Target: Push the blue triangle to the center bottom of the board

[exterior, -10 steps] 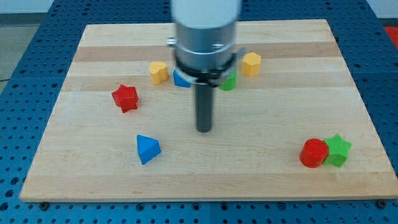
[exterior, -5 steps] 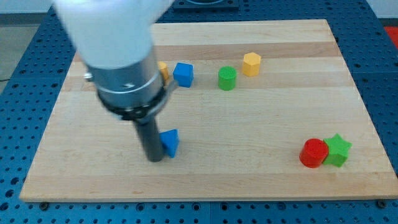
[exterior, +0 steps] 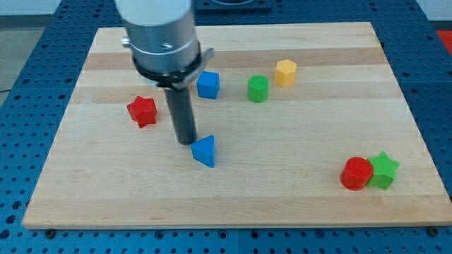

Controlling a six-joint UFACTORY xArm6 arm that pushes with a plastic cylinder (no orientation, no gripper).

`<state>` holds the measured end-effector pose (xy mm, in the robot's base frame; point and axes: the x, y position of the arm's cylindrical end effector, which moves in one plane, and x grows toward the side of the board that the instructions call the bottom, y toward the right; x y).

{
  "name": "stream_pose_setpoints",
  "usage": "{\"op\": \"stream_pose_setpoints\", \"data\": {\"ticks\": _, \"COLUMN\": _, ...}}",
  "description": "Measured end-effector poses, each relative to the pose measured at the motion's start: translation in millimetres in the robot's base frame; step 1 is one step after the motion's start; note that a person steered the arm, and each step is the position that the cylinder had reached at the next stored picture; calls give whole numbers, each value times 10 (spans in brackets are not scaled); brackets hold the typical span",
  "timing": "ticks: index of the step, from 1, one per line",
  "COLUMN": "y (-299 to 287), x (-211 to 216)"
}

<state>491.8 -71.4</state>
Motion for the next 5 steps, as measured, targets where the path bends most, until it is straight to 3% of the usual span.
{"op": "stream_pose_setpoints", "data": {"ticks": 3, "y": 350, "x": 606}}
{"op": "stream_pose_setpoints", "data": {"ticks": 4, "y": 61, "x": 572}}
{"op": "stream_pose_setpoints", "data": {"ticks": 5, "y": -893, "x": 518}}
